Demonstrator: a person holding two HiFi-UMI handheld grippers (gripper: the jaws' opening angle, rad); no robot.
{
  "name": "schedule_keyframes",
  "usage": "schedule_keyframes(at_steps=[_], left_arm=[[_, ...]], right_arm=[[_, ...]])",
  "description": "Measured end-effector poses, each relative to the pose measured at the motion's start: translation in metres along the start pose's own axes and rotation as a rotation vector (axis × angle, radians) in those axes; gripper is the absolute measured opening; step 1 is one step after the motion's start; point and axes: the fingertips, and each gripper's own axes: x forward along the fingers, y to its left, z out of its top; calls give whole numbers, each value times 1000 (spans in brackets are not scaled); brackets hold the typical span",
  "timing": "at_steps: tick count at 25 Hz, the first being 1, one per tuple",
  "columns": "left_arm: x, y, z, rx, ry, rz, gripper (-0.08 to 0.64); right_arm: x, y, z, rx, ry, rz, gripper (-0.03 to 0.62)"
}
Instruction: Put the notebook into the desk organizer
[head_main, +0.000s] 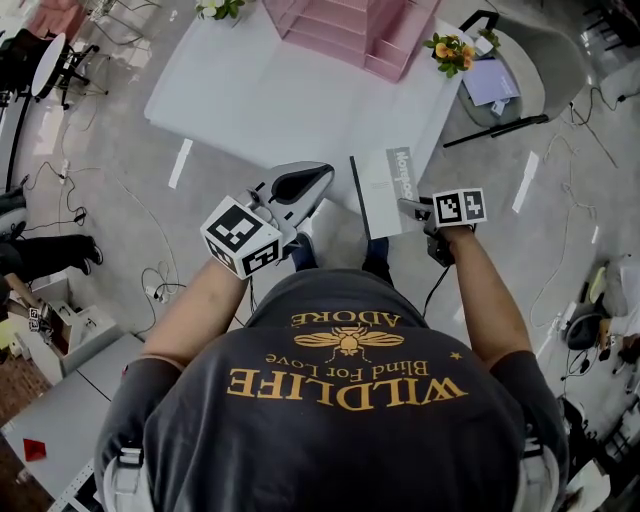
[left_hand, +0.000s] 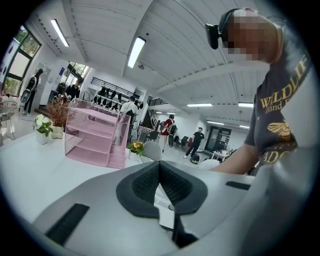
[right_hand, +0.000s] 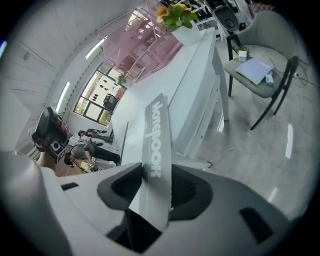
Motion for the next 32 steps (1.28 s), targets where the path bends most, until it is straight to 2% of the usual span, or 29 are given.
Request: schedule_keyframes(at_steps=[3, 5, 9, 13, 18, 21, 22, 24, 26, 32], left_arm=[[1, -3, 5, 5, -2, 0, 0], [2, -5, 9, 14, -6, 1, 0], [9, -7, 22, 30, -26, 12, 0], [22, -10, 44, 50, -56, 41, 0], [39, -3, 88, 81, -135, 112, 0], [41, 0, 120, 105, -187, 154, 0], [41, 2, 130, 114, -202, 165, 0], [38, 8, 150, 130, -227, 182, 0], [35, 18, 170, 148, -246, 196, 0], [26, 78, 222, 229, -279, 189, 0]], right_arm=[[-17, 4, -2, 1, -3, -8, 71], [-31, 9, 2, 12, -29, 17, 16], [-71, 28, 31, 23, -135, 117, 9], [-126, 51, 86, -19, -266, 197, 9], [-199, 90, 174, -122, -419, 273, 9], [-236, 127, 229, -260, -497, 327, 9], [-246, 135, 246, -277, -516, 324, 9], [-262, 144, 278, -227, -547, 272, 9], [-273, 161, 310, -216, -574, 244, 9], [-260, 222, 407, -207, -643, 282, 9]])
